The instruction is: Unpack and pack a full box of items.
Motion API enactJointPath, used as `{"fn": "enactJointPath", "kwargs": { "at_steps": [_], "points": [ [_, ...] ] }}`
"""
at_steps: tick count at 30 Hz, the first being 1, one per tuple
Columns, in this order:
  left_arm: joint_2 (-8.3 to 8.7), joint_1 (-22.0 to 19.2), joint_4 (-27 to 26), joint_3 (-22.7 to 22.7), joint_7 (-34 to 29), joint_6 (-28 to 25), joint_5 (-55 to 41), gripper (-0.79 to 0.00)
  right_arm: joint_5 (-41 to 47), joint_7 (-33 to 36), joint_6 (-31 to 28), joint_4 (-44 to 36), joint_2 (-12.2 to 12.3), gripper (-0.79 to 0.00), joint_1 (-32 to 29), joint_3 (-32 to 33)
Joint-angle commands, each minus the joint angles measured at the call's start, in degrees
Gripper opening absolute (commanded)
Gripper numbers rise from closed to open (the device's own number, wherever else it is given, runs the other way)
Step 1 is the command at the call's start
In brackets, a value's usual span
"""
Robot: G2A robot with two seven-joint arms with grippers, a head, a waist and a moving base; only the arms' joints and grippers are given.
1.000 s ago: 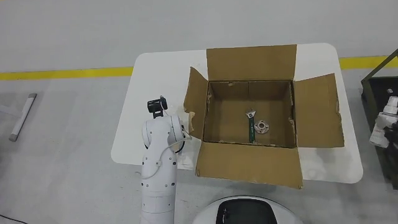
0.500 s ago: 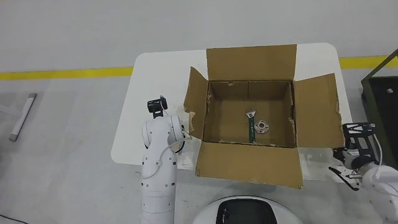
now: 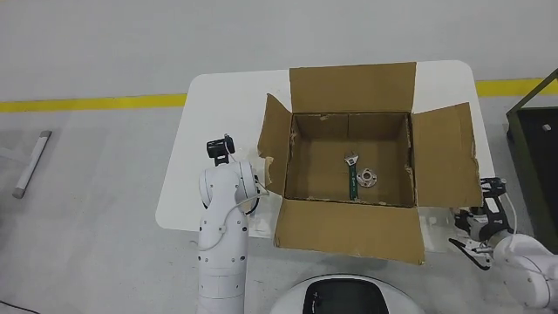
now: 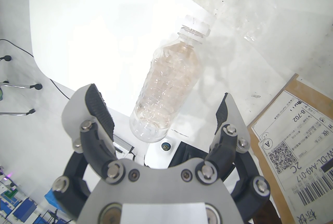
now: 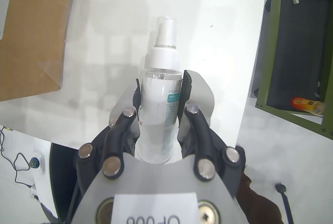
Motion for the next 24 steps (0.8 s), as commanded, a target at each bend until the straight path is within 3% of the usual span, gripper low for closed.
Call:
{"fn": "enactJointPath", "kwargs": {
  "at_steps": [1,3,6,9,11,15,17,20,24],
  "points": [
    [0.0,0.0,0.0,0.0,0.0,0.0,0.0,0.0,0.21,0.11,-0.02,-0.21,0.07,-0.406,-0.02,0.2],
    [0.0,0.0,0.0,0.0,0.0,0.0,0.0,0.0,0.66,0.24,-0.04,-0.5,0.15,-0.388,-0.05,0.55],
    [0.0,0.0,0.0,0.0,0.0,0.0,0.0,0.0,0.91,0.28,0.33,-1.2,0.27,-0.129,-0.15,1.38],
    [0.0,0.0,0.0,0.0,0.0,0.0,0.0,0.0,1.95,-0.45,2.01,-3.51,0.32,-0.157,-0.38,3.07],
    [0.0,0.0,0.0,0.0,0.0,0.0,0.0,0.0,3.61,-1.28,4.45,-5.97,0.29,-0.228,-0.53,5.46],
    [0.0,0.0,0.0,0.0,0.0,0.0,0.0,0.0,9.87,-7.41,11.85,-11.02,-0.09,-0.637,0.47,11.53],
    [0.0,0.0,0.0,0.0,0.0,0.0,0.0,0.0,14.83,-11.85,15.5,-14.55,-0.47,-0.785,1.42,13.69],
    [0.0,0.0,0.0,0.0,0.0,0.0,0.0,0.0,21.06,-16.94,16.48,-18.57,-0.8,-0.785,3.11,14.52],
    [0.0,0.0,0.0,0.0,0.0,0.0,0.0,0.0,22.47,-19.89,14.16,-19.47,-0.62,-0.785,7.55,10.41]
  ]
}}
